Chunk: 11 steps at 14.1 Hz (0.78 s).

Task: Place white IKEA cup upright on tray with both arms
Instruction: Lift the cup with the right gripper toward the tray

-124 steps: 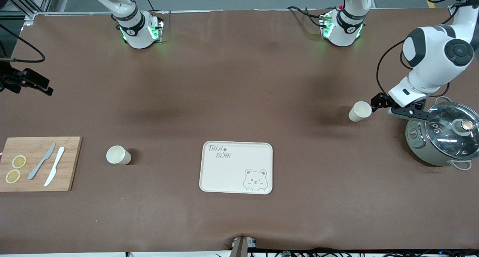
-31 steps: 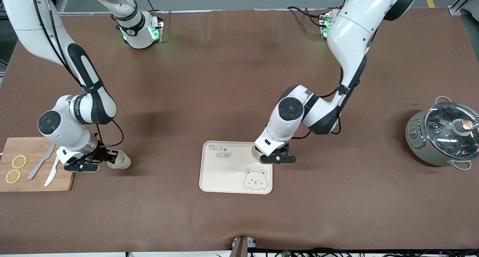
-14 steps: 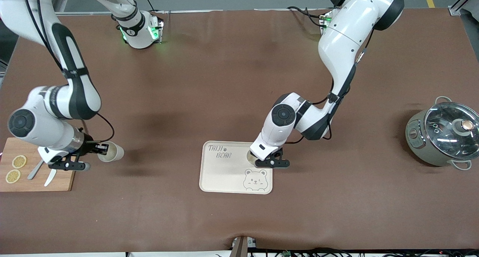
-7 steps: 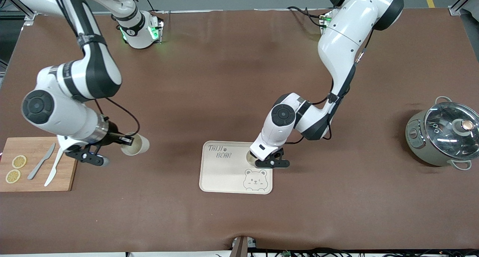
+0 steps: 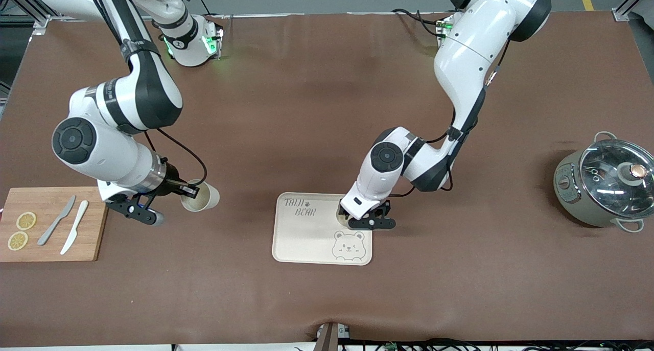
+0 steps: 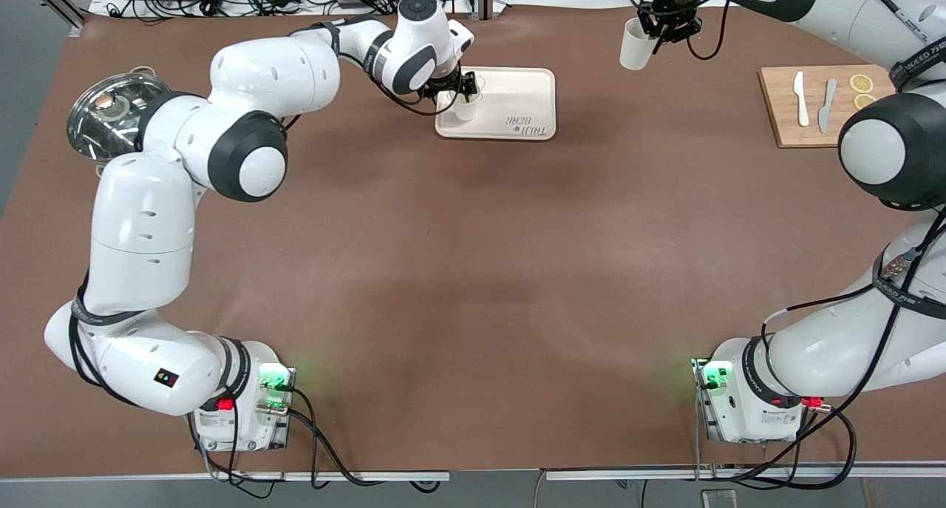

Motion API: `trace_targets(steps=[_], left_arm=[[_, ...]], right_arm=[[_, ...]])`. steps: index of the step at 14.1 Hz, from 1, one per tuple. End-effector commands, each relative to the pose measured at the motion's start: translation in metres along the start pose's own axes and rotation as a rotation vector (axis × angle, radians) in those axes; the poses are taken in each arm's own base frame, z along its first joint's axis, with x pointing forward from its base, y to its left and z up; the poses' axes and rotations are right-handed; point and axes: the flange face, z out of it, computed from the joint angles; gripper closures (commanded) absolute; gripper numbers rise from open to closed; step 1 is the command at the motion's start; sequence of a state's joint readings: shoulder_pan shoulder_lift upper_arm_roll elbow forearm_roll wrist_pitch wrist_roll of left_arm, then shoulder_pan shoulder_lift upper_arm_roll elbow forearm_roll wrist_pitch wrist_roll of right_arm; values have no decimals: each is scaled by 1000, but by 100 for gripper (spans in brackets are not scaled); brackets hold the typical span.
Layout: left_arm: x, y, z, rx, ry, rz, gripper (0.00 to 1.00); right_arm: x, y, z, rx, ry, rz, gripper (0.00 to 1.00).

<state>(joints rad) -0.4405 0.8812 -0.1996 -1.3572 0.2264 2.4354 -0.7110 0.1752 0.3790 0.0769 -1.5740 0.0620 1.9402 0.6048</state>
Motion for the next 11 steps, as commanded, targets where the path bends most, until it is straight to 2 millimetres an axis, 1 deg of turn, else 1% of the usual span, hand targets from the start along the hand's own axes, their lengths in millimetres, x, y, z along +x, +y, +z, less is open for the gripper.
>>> trace_targets(steps=[1, 2, 4, 6, 8, 9, 11], left_arm=[[6, 5, -7, 9, 35, 10, 0], [7, 6, -12, 8, 41, 12, 0], [12, 7, -28, 5, 55, 11, 0], [15, 0, -39, 25, 46, 5, 0], [14, -3, -55, 73, 6, 4, 0], [17, -6, -67, 87, -2, 6, 0], [18, -12, -84, 120, -28, 33, 0]], right_arm=[[4, -7, -2, 22, -2, 26, 100], [4, -7, -1, 20, -3, 24, 100], [5, -7, 3, 18, -5, 24, 100], [5, -7, 2, 21, -5, 26, 100], [4, -8, 3, 21, -5, 25, 100], [3, -11, 2, 26, 2, 40, 100], [-7, -31, 10, 33, 9, 89, 100]])
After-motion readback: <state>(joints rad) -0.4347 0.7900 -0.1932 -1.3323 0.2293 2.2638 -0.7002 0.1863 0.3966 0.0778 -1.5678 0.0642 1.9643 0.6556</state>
